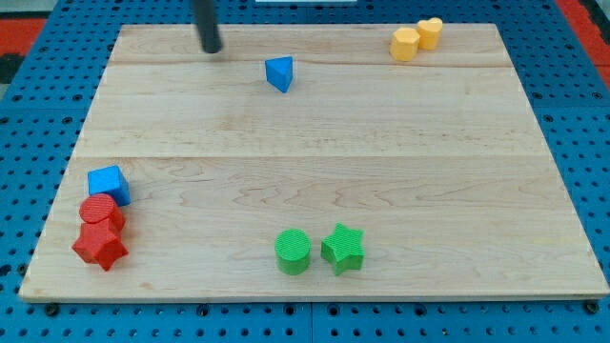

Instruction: Move the blue triangle top left to the green circle

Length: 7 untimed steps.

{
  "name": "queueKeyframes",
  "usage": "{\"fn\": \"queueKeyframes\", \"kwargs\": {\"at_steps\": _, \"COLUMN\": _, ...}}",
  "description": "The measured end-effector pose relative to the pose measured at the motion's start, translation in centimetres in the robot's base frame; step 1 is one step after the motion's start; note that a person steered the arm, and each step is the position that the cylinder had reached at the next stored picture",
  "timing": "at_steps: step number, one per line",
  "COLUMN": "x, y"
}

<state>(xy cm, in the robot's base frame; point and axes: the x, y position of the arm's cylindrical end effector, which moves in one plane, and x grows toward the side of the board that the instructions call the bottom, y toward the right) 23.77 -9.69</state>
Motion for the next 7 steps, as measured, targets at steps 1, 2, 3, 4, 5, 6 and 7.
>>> {"fn": "queueKeyframes", "kwargs": {"at_steps": 1, "x": 1.5, "y": 4.2}}
{"fn": "queueKeyframes", "kwargs": {"at_steps": 2, "x": 6.4, "y": 2.0}}
{"fn": "queueKeyframes", "kwargs": {"at_steps": 3, "x": 6.3, "y": 2.9}}
{"fn": "queueKeyframes", "kwargs": {"at_steps": 4, "x": 3.6, "y": 2.7}}
{"fn": "queueKeyframes", "kwargs": {"at_steps": 5, "x": 2.2, "y": 4.7}}
{"fn": "queueKeyframes", "kwargs": {"at_steps": 6, "x": 4.1, "y": 6.8}}
{"fn": "queueKeyframes", "kwargs": {"at_steps": 7, "x": 8.4, "y": 5.0}}
